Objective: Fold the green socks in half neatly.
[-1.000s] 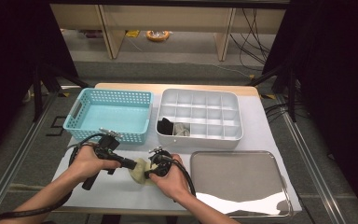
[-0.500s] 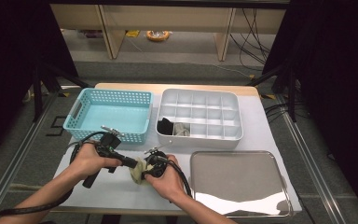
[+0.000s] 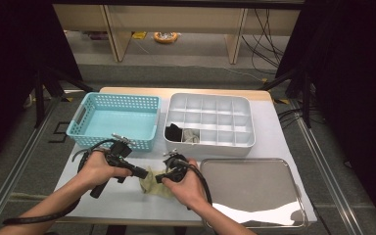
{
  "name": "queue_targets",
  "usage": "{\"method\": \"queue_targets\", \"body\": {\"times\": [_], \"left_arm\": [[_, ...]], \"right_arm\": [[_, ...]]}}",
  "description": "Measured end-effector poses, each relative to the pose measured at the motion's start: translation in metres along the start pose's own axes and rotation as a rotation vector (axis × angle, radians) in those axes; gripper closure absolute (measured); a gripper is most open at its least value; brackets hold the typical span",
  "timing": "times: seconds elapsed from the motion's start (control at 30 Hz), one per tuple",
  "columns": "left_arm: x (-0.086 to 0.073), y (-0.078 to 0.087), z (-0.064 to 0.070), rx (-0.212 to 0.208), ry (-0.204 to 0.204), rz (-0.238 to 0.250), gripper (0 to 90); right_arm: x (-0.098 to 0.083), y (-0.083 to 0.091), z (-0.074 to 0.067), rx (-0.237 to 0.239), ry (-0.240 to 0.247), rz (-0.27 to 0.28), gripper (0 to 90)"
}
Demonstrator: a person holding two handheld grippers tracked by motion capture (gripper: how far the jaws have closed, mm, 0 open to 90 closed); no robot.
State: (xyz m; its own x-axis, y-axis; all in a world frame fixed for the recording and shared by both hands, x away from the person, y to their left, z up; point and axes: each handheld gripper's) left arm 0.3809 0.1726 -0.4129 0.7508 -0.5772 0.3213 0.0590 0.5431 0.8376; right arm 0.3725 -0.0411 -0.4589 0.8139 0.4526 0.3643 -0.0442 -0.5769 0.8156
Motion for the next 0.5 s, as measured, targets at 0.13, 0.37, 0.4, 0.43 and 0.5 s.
{"method": "queue_targets", "body": {"times": [0.13,0.37,0.4,0.43,0.5], "left_arm": [[0.005,-0.006,0.005,0.003,-0.009,-0.021,86.1],[0.014,-0.015,0.009,0.020,-0.050,-0.086,86.0],[0.015,-0.017,0.009,0.022,-0.047,-0.089,85.9],[0.016,-0.018,0.010,0.032,-0.052,-0.096,85.8],[0.018,-0.021,0.010,0.036,-0.073,-0.108,85.6]], "right_arm": [[-0.008,0.024,0.016,-0.026,-0.005,0.052,88.9],[-0.021,0.042,0.032,-0.038,-0.054,0.083,88.4],[-0.023,0.043,0.034,-0.045,-0.057,0.090,88.3],[-0.024,0.043,0.034,-0.046,-0.055,0.095,88.3],[-0.026,0.043,0.035,-0.037,-0.057,0.091,88.1]]}}
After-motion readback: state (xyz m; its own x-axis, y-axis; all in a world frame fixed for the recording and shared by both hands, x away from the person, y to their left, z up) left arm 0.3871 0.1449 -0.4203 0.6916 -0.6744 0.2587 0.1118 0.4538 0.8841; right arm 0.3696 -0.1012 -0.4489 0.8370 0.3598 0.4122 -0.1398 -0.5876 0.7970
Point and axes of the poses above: each handheld gripper's, and its own axes: y roughly backward along the jaws, x roughly out of its top, z roughly to its right, and after that the axes turned 11 degrees about -z, right-handed
